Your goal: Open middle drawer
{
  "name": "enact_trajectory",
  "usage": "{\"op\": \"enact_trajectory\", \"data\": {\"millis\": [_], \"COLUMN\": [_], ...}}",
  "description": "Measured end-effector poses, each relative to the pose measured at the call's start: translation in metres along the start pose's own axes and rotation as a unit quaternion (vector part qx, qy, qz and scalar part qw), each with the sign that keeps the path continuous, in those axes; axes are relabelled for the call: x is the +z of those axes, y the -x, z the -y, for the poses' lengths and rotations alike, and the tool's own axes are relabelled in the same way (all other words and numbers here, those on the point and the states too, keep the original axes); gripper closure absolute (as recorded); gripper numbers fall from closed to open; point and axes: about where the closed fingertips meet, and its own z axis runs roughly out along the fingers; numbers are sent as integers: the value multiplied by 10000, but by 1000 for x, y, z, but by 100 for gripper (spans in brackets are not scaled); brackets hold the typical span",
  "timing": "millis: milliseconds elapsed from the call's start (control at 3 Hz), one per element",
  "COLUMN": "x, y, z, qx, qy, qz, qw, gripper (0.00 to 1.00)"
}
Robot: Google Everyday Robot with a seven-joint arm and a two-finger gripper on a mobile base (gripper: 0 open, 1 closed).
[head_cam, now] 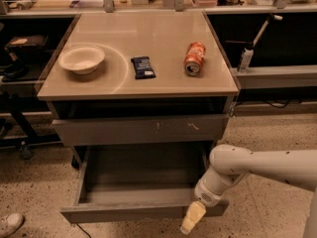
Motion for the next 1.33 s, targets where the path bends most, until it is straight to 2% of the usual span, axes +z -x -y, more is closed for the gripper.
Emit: {"op": "enact_trajectory", "data": {"millis": [333,667,1000,1333], "x": [0,16,27,27], "y": [0,-5,-28,-28], "z": [0,0,-6,-7], "qx": [-1,-65,4,8], "qy": [1,64,142,144], "qz": [-2,-202,-275,-276], "qw": [10000,9998,9995,9995], "gripper": [0,0,0,0]}}
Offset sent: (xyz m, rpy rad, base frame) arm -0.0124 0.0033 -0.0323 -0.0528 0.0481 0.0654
